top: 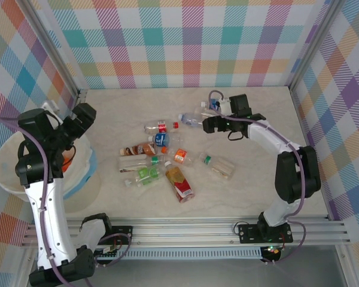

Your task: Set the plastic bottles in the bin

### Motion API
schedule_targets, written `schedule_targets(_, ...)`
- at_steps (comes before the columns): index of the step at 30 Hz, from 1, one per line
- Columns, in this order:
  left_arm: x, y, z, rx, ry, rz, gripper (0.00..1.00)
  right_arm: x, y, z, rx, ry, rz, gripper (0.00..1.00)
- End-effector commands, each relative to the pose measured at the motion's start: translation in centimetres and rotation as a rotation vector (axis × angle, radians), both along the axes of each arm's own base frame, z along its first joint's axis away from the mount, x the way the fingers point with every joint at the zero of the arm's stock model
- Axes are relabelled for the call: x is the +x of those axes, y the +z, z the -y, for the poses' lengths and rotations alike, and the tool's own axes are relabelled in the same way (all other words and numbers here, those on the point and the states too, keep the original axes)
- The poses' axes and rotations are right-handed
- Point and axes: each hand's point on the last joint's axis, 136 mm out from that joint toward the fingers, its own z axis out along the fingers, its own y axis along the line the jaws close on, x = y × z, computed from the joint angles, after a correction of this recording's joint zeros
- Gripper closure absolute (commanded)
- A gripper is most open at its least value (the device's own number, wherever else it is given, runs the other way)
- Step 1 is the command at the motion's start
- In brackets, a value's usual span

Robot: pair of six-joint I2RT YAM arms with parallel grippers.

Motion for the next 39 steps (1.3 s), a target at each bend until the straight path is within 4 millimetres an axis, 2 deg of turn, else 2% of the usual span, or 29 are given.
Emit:
schedule_targets(1,0.1,2.4,2.3,-0.005,-0.083,0.082,0.00,-3.9,-2.2,-0.1,-0.062,0.170,-0.146,0.03)
schedule_targets(4,0.7,1.9,3.6,0.008,-0.140,0.073,0.00,-7.3,-3.2,-0.5,-0.030,0.248,-0.258,0.03)
schedule_targets(9,2.2,1.0,6.6,-0.012,-0.258,0.068,0.00,-10.9,-5.4,-0.9,-0.069,0.294,-0.311,0.04)
schedule_targets(15,3.2,0.3,11.7,-0.013,-0.450,0.052,0.00,-13.6,-6.8,1.1,-0.192,0.292,-0.359,0.03)
schedule_targets(18,3.8,-0.5,12.7,-0.007,-0.483,0.030,0.00,-15.6,-7.2,2.2,-0.236,0.313,-0.393,0.02)
schedule_targets(22,4.3,-0.5,13.4,-0.026,-0.514,0.051,0.00,-17.9,-7.7,3.6,-0.287,0.342,-0.397,0.01)
schedule_targets(25,4.4,0.0,13.8,-0.030,-0.531,0.103,0.00,-18.5,-8.3,4.4,-0.341,0.348,-0.392,0.01)
schedule_targets(30,4.0,0.2,13.7,-0.031,-0.523,0.153,0.00,-18.4,-9.7,5.1,-0.413,0.376,-0.382,0.03)
schedule_targets(37,4.2,-1.5,13.5,-0.031,-0.509,0.105,0.00,-17.9,-11.5,5.0,-0.489,0.396,-0.330,0.08)
schedule_targets(39,4.5,-2.2,13.3,-0.042,-0.491,0.080,0.00,-17.9,-11.9,4.8,-0.480,0.394,-0.326,0.14)
